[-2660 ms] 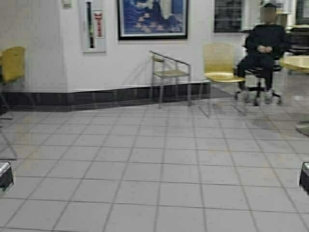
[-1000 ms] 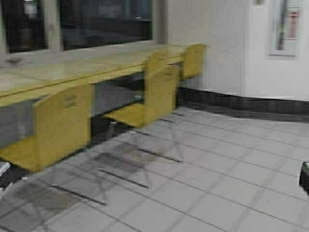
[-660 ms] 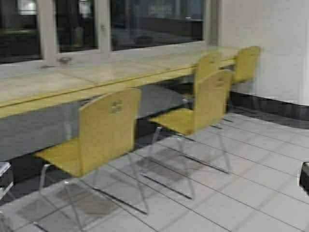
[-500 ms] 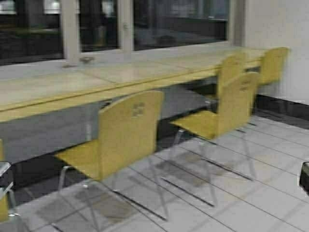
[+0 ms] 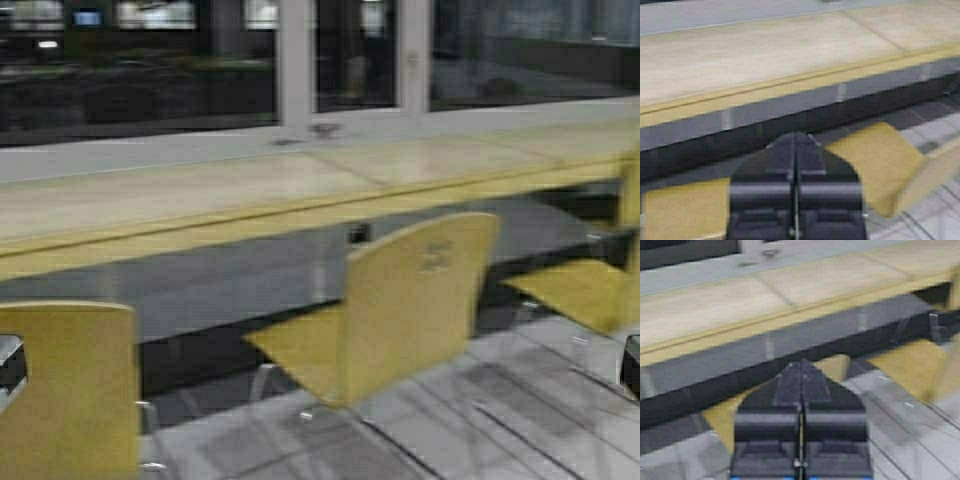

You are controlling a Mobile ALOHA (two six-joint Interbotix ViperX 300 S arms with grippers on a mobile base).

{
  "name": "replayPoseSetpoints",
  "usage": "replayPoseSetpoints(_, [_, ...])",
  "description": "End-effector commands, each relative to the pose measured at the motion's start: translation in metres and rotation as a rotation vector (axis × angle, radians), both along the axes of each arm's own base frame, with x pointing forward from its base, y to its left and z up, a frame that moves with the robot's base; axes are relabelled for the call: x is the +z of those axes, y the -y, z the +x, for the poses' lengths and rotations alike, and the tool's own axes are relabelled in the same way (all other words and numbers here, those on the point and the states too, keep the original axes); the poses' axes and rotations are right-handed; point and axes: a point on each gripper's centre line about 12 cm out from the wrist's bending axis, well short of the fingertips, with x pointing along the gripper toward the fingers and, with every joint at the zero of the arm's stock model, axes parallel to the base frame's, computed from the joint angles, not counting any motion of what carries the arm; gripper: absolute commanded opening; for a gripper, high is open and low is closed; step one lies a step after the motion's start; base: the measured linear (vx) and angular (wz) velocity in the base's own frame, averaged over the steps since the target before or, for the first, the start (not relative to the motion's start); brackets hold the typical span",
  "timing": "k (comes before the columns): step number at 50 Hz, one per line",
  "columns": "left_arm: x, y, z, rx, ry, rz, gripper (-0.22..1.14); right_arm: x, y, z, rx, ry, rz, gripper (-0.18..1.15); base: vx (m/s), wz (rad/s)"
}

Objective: Push the chairs under the table

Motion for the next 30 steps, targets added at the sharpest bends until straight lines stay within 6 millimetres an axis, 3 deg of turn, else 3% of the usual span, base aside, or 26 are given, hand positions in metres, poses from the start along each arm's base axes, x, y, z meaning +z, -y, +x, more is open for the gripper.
replayPoseSetpoints(1, [0.0006, 0.0004, 0.0015, -0.003, 0.0, 0.014, 0.02, 0.0089, -0.0007, 0.0023, 0.004, 0.022, -0.003, 0.05, 0.29, 0.61])
replayPoseSetpoints(15, [-0.0046, 0.0004, 0.0072, -0.002, -0.029, 0.002, 0.02, 0.0064, -0.0007, 0.0036, 0.004, 0.011, -0.003, 0.05, 0.29, 0.65])
replayPoseSetpoints(30, [-0.0038, 0.0004, 0.0048, -0.001, -0.023, -0.011, 0.02, 0.001, -0.0004, 0.0065, 0.002, -0.012, -0.005, 0.05, 0.26, 0.43])
